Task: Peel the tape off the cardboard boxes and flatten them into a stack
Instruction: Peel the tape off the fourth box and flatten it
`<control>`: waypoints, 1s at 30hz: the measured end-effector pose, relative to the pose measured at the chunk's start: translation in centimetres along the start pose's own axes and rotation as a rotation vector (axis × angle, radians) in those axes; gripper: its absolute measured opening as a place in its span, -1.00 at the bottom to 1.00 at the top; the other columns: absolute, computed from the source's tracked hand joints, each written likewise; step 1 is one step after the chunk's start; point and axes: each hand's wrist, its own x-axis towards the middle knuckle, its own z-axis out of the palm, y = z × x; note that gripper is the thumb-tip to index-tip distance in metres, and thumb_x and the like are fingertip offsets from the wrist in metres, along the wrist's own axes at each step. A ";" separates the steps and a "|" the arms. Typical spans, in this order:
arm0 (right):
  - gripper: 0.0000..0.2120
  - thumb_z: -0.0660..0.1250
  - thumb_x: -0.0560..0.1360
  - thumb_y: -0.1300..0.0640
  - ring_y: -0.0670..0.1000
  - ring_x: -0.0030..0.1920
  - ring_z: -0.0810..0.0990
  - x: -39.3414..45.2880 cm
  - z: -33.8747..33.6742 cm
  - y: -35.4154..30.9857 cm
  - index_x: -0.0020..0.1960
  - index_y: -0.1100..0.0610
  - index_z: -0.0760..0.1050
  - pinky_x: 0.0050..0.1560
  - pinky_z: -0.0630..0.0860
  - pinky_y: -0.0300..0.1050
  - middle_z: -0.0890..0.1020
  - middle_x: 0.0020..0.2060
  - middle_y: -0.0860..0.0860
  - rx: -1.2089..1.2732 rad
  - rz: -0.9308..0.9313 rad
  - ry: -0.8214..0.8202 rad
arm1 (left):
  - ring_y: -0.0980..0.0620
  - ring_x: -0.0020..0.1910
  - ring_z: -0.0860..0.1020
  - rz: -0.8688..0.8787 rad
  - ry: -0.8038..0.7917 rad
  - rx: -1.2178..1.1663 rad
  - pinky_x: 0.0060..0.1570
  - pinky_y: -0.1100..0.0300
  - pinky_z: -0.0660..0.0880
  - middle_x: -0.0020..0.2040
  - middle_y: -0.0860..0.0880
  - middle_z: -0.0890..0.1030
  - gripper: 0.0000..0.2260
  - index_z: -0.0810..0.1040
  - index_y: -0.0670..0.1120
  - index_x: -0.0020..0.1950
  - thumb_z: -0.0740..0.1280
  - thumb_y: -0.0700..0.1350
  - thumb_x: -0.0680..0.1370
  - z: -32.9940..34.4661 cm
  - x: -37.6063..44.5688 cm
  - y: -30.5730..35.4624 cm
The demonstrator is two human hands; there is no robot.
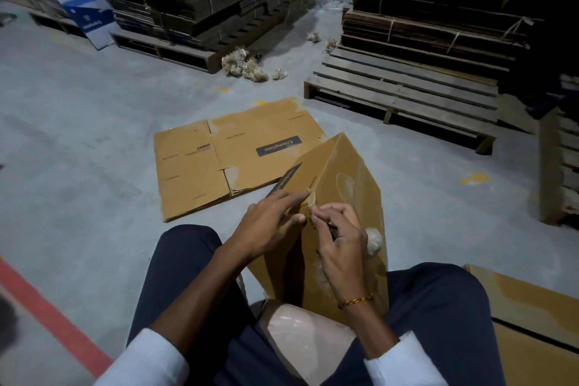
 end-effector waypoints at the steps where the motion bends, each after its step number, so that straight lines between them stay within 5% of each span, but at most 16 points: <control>1: -0.87 0.39 0.56 0.30 -0.09 0.02 0.57 -0.1 0.1 -0.1 0.04 0.16 0.68 -0.05 0.62 0.00 0.56 -0.01 -0.05 0.005 0.014 0.008 | 0.00 0.28 0.44 0.012 -0.028 0.029 0.13 -0.04 0.44 0.37 0.04 0.45 -0.52 0.19 0.23 0.59 0.20 0.13 0.67 -0.2 0.2 0.1; 7: -0.70 0.36 0.59 0.27 -0.05 -0.01 0.63 0.4 0.9 -1.6 0.19 -0.08 0.47 0.04 0.61 0.05 0.63 -0.08 -0.06 0.155 0.198 0.019 | -0.01 0.32 0.43 0.019 -0.169 0.078 0.17 0.00 0.41 0.39 0.00 0.43 -0.37 0.10 0.25 0.61 0.31 0.15 0.61 -2.1 1.9 -0.6; 11: -0.56 0.35 0.58 0.27 -0.07 -0.09 0.65 1.6 0.7 -2.3 0.22 -0.19 0.30 -0.05 0.64 0.04 0.62 -0.18 -0.10 0.110 0.174 -0.029 | 0.01 0.01 0.41 0.070 -0.263 0.174 -0.10 0.08 0.31 0.12 -0.01 0.39 -0.41 0.12 0.25 0.59 0.31 0.10 0.63 -2.8 2.8 0.2; 19: -0.74 0.34 0.57 0.30 0.01 -0.13 0.52 0.9 0.9 -3.1 0.16 0.08 0.36 -0.17 0.56 0.08 0.51 -0.11 -0.07 -0.231 -0.164 -0.051 | 0.00 0.06 0.48 0.107 -0.170 0.170 -0.18 0.12 0.21 0.11 -0.04 0.50 -0.54 0.37 0.19 0.49 0.34 0.10 0.60 -2.9 2.6 -0.1; 30: -0.69 0.38 0.55 0.32 -0.02 -0.11 0.52 -1.5 0.0 -1.3 0.14 0.03 0.35 -0.20 0.57 0.08 0.52 -0.06 0.01 -0.208 -0.126 -0.085 | 0.11 0.00 0.38 0.079 -0.132 0.060 -0.01 0.03 0.42 0.05 0.09 0.41 -0.54 0.40 0.27 0.46 0.35 0.18 0.56 -2.5 1.4 -1.0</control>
